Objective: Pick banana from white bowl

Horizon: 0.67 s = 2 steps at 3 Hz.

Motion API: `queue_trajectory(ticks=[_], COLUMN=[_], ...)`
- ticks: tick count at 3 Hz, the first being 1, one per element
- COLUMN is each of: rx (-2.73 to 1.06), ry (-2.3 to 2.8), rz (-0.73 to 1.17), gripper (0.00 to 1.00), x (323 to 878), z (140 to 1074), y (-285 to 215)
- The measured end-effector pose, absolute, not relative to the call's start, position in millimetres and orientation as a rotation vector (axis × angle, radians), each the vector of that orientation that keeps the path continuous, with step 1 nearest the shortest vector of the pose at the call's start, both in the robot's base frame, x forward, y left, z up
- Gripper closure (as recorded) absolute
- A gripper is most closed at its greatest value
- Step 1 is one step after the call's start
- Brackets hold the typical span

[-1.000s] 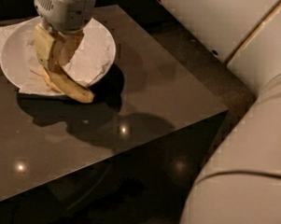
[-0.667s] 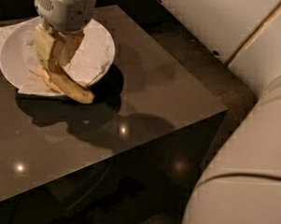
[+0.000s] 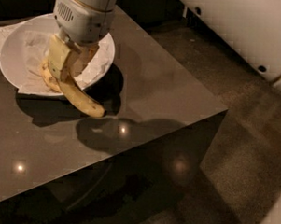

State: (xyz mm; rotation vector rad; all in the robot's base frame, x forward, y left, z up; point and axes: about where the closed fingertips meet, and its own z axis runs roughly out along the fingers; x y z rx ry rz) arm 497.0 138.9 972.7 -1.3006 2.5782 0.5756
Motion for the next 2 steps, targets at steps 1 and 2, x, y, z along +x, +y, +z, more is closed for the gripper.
queue_trajectory(ticks=[1, 2], rx=[-1.197, -1.196], ry=[2.638, 2.639], rz=[0.599, 0.599], gripper=[1.0, 1.0], x=[473.2, 473.0], z=[970.6, 970.6], y=[100.9, 100.6])
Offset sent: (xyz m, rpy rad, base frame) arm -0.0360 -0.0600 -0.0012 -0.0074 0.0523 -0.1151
